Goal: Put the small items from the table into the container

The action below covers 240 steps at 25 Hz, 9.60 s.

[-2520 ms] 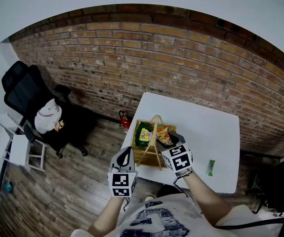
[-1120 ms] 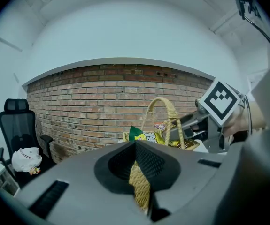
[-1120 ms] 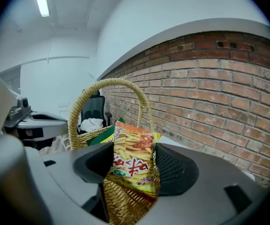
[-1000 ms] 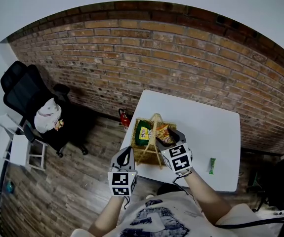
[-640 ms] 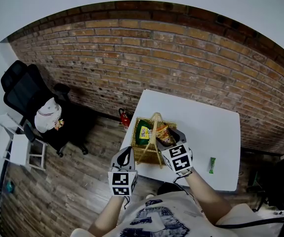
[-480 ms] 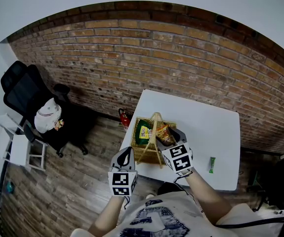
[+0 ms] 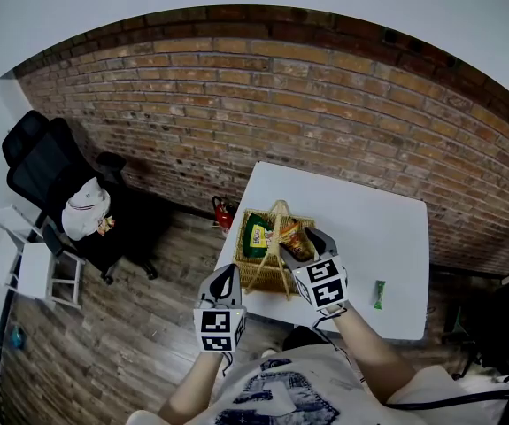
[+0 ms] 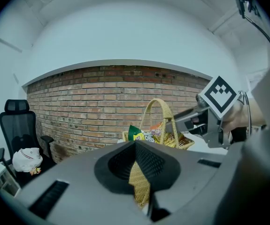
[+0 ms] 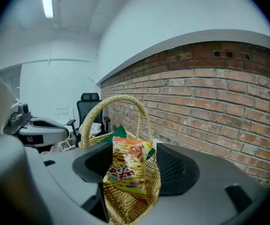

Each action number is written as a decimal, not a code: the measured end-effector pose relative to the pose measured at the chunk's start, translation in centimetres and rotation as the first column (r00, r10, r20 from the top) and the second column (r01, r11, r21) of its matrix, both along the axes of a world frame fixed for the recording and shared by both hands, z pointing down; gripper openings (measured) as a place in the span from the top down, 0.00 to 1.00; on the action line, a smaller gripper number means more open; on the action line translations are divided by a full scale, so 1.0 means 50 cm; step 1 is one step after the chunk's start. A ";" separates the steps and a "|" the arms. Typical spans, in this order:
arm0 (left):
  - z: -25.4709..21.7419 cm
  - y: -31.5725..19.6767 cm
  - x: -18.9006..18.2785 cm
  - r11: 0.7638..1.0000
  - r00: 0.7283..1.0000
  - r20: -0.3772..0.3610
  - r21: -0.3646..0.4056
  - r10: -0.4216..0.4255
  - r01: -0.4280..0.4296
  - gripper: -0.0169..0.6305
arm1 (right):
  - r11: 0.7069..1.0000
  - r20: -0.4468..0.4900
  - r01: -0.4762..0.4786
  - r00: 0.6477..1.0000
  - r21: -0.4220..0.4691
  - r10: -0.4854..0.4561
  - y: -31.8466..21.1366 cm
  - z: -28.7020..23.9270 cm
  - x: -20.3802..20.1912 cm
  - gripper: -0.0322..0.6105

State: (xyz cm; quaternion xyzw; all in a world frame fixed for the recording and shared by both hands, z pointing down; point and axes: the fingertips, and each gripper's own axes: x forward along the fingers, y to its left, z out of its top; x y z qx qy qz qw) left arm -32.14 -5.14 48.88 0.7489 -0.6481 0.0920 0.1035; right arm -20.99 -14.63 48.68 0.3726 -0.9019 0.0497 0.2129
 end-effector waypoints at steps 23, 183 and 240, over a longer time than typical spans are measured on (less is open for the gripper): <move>-0.042 0.042 0.086 0.994 0.995 0.002 0.044 0.096 -0.096 0.90 | 0.979 0.126 -0.196 0.974 0.052 0.188 0.080 -0.074 0.154 0.52; 0.186 -0.135 0.767 0.951 0.973 0.006 -0.215 0.230 -0.223 0.90 | 0.861 -0.005 -0.145 0.987 -0.487 0.163 0.057 0.366 0.725 0.55; 0.217 -0.114 0.726 0.923 0.967 0.029 -0.304 0.255 -0.234 0.90 | 0.796 -0.228 -0.290 0.954 -0.532 0.195 0.079 0.519 0.726 0.82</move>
